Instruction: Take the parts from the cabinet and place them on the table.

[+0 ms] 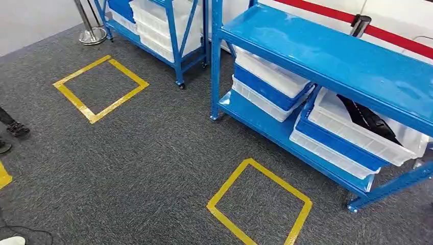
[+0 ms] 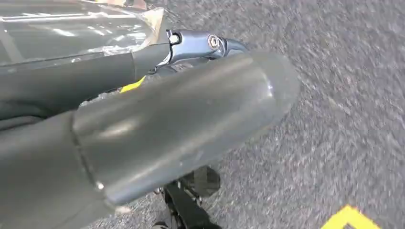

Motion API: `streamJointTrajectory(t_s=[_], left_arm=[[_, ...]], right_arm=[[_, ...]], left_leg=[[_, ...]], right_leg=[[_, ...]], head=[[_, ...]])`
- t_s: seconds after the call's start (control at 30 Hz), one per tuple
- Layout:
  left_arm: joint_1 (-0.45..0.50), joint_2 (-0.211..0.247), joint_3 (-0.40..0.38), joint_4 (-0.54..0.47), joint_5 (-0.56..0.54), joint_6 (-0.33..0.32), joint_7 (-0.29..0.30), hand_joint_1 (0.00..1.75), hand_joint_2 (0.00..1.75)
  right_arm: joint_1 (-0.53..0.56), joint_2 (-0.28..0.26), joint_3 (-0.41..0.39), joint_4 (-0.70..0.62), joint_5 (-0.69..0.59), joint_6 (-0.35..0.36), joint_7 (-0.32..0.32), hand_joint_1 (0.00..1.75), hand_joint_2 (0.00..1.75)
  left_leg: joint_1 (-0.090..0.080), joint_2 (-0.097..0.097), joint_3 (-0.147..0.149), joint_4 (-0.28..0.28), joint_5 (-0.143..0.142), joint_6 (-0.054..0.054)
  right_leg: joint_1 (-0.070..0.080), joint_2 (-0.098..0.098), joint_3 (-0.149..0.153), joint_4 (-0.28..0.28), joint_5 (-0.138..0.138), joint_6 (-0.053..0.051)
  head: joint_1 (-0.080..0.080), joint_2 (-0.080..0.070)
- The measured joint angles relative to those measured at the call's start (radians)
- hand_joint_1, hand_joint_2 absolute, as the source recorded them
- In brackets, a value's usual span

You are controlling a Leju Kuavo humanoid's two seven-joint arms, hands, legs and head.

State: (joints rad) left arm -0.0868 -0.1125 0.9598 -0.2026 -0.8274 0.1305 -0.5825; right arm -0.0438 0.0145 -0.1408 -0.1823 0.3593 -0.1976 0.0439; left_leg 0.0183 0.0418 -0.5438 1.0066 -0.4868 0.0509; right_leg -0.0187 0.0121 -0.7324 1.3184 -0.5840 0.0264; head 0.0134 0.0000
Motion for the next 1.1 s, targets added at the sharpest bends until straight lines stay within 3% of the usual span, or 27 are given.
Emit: streamJointTrajectory(t_s=[0.03, 0.1, 0.13, 0.17, 0.2, 0.27, 0.3, 0.33, 0.37, 0.4, 0.43, 0.47, 0.5, 0.53, 0.57, 0.63, 0.67, 0.7, 0.77, 0.83, 1.03, 1.1], left_arm=[[0.000, 0.000, 0.000, 0.000, 0.000, 0.001, 0.000, 0.00, 0.00], [0.000, -0.002, 0.000, 0.000, 0.000, 0.001, 0.000, 0.00, 0.00], [0.000, -0.003, 0.000, 0.000, 0.000, 0.001, 0.000, 0.00, 0.00], [0.001, 0.000, 0.000, -0.001, 0.000, 0.003, 0.000, 0.00, 0.00], [0.000, 0.000, 0.000, -0.001, 0.000, 0.003, -0.001, 0.00, 0.00], [-0.005, -0.001, 0.000, -0.001, 0.000, 0.002, -0.002, 0.00, 0.00], [-0.006, -0.002, 0.000, -0.001, -0.002, 0.001, -0.004, 0.00, 0.00], [-0.007, -0.002, 0.000, -0.001, -0.003, -0.001, -0.006, 0.00, 0.00], [-0.007, -0.002, 0.000, -0.001, -0.003, -0.003, -0.008, 0.00, 0.00], [-0.006, -0.003, 0.000, -0.001, -0.005, -0.004, -0.008, 0.00, 0.00], [-0.003, -0.003, 0.000, 0.000, -0.006, -0.005, -0.008, 0.00, 0.00], [-0.001, -0.003, 0.000, 0.000, -0.006, -0.005, -0.008, 0.00, 0.00], [-0.001, -0.003, 0.000, 0.000, -0.006, -0.005, -0.008, 0.00, 0.00], [-0.001, -0.003, 0.000, 0.000, -0.006, -0.006, -0.008, 0.00, 0.00], [-0.001, -0.003, 0.000, 0.000, -0.006, -0.007, -0.010, 0.00, 0.00], [-0.002, -0.003, 0.000, 0.000, -0.006, -0.013, -0.015, 0.00, 0.00], [-0.004, -0.003, 0.000, 0.000, -0.006, -0.015, -0.016, 0.00, 0.00], [-0.005, -0.003, 0.000, 0.000, -0.006, -0.016, -0.019, 0.00, 0.00], [-0.005, -0.004, 0.000, 0.000, -0.006, -0.016, -0.021, 0.00, 0.00], [-0.005, -0.004, 0.000, 0.000, -0.006, -0.016, -0.023, 0.00, 0.00], [-0.006, -0.003, 0.000, 0.000, -0.011, -0.016, -0.026, 0.00, 0.00], [-0.007, -0.003, 0.000, 0.000, -0.011, -0.016, -0.026, 0.00, 0.00]], right_arm=[[0.003, 0.000, 0.000, 0.000, 0.000, 0.000, 0.000, 0.00, 0.00], [0.005, -0.002, 0.000, 0.000, 0.000, 0.000, 0.000, 0.00, 0.00], [0.004, -0.001, -0.001, 0.000, 0.000, 0.000, 0.000, 0.00, 0.00], [-0.001, 0.004, 0.000, 0.000, 0.000, 0.000, 0.000, 0.00, 0.00], [-0.002, 0.001, 0.000, 0.000, 0.000, 0.000, 0.000, 0.00, 0.00], [0.000, 0.001, -0.001, 0.000, 0.002, 0.000, 0.001, 0.00, 0.00], [0.000, 0.000, -0.002, 0.000, 0.001, 0.000, 0.002, 0.00, 0.00], [0.000, 0.001, -0.002, 0.000, 0.000, 0.000, 0.003, 0.00, 0.00], [-0.001, 0.000, -0.002, 0.000, -0.001, 0.000, 0.004, 0.00, 0.00], [-0.001, -0.001, -0.003, 0.000, -0.003, 0.000, 0.006, 0.00, 0.00], [-0.001, 0.000, -0.004, 0.000, -0.003, 0.000, 0.005, 0.00, 0.00], [-0.001, 0.000, -0.004, 0.000, -0.003, -0.001, 0.005, 0.00, 0.00], [0.000, 0.001, -0.004, 0.000, -0.002, -0.002, 0.005, 0.00, 0.00], [0.003, 0.001, -0.004, 0.000, 0.000, -0.005, 0.003, 0.00, 0.00], [0.005, 0.001, -0.004, 0.000, 0.003, -0.006, -0.001, 0.00, 0.00], [0.004, 0.001, -0.004, 0.000, 0.007, -0.010, -0.005, 0.00, 0.00], [0.004, 0.002, -0.004, 0.000, 0.008, -0.011, -0.006, 0.00, 0.00], [0.003, 0.002, -0.004, 0.000, 0.010, -0.016, -0.007, 0.00, 0.00], [0.006, 0.000, -0.004, 0.000, 0.010, -0.017, -0.007, 0.00, 0.00], [0.004, 0.000, -0.004, 0.000, 0.011, -0.017, -0.007, 0.00, 0.00], [0.005, 0.001, -0.004, 0.000, 0.016, -0.017, -0.007, 0.00, 0.00], [0.005, 0.001, -0.004, 0.000, 0.018, -0.017, -0.007, 0.00, 0.00]], left_leg=[[0.001, 0.012, 0.000, 0.000, -0.001, -0.002], [0.004, 0.034, 0.004, 0.002, -0.005, -0.010], [0.002, 0.043, 0.009, 0.004, -0.008, -0.016], [-0.007, 0.054, 0.013, 0.007, -0.018, -0.030], [-0.007, 0.063, 0.019, 0.005, -0.019, -0.036], [0.000, 0.086, 0.035, -0.003, -0.021, -0.047], [0.004, 0.094, 0.038, -0.002, -0.027, -0.057], [0.012, 0.051, 0.036, 0.014, -0.039, -0.064], [0.012, -0.003, 0.014, 0.063, -0.077, -0.063], [0.012, -0.027, -0.020, 0.136, -0.121, -0.061], [0.012, -0.037, -0.063, 0.227, -0.163, -0.061], [0.012, -0.041, -0.095, 0.287, -0.180, -0.061], [0.011, -0.042, -0.113, 0.312, -0.173, -0.059], [0.011, -0.042, -0.110, 0.290, -0.145, -0.055], [0.011, -0.042, -0.088, 0.228, -0.097, -0.050], [0.011, -0.049, -0.016, 0.055, -0.003, -0.038], [0.005, -0.055, -0.008, 0.030, -0.014, -0.038], [0.003, -0.054, -0.011, 0.024, -0.007, -0.036], [-0.001, -0.052, -0.010, 0.019, -0.003, -0.046], [-0.009, -0.053, -0.011, 0.019, -0.005, -0.037], [-0.017, -0.053, -0.014, 0.020, -0.001, -0.028], [-0.017, -0.053, -0.014, 0.021, -0.001, -0.028]], right_leg=[[-0.005, -0.003, 0.019, -0.035, 0.019, 0.013], [-0.015, -0.031, 0.117, -0.212, 0.084, 0.038], [-0.018, -0.071, 0.159, -0.284, 0.103, 0.043], [-0.007, -0.114, 0.173, -0.305, 0.108, 0.034], [-0.004, -0.093, 0.173, -0.303, 0.109, 0.023], [0.003, -0.068, 0.162, -0.303, 0.107, 0.010], [-0.004, -0.055, 0.173, -0.308, 0.110, -0.002], [-0.017, -0.044, 0.177, -0.309, 0.114, -0.008], [-0.014, -0.034, 0.176, -0.309, 0.116, -0.018], [-0.010, -0.025, 0.175, -0.308, 0.116, -0.028], [-0.003, -0.009, 0.174, -0.308, 0.118, -0.032], [0.002, -0.001, 0.174, -0.307, 0.117, -0.033], [0.007, 0.010, 0.175, -0.307, 0.117, -0.034], [0.009, 0.018, 0.177, -0.307, 0.116, -0.034], [0.010, 0.027, 0.180, -0.307, 0.116, -0.034], [0.012, 0.039, 0.184, -0.307, 0.116, -0.033], [0.020, 0.040, 0.182, -0.306, 0.115, -0.031], [0.022, 0.042, 0.178, -0.305, 0.114, -0.028], [0.028, 0.040, 0.164, -0.301, 0.109, -0.030], [0.024, 0.038, 0.165, -0.302, 0.109, -0.028], [0.019, 0.038, 0.171, -0.304, 0.115, -0.013], [0.019, 0.038, 0.171, -0.304, 0.115, -0.013]], head=[[0.000, 0.000], [0.000, 0.000], [0.001, 0.000], [0.005, 0.000], [-0.002, 0.000], [-0.007, 0.000], [-0.006, 0.000], [-0.009, 0.000], [-0.013, 0.000], [-0.014, 0.000], [-0.014, 0.000], [-0.014, 0.000], [-0.014, 0.000], [-0.014, 0.000], [-0.014, 0.000], [-0.014, 0.000], [-0.013, 0.000], [-0.012, 0.000], [-0.012, 0.000], [-0.012, 0.000], [-0.012, 0.000], [-0.012, 0.000]])
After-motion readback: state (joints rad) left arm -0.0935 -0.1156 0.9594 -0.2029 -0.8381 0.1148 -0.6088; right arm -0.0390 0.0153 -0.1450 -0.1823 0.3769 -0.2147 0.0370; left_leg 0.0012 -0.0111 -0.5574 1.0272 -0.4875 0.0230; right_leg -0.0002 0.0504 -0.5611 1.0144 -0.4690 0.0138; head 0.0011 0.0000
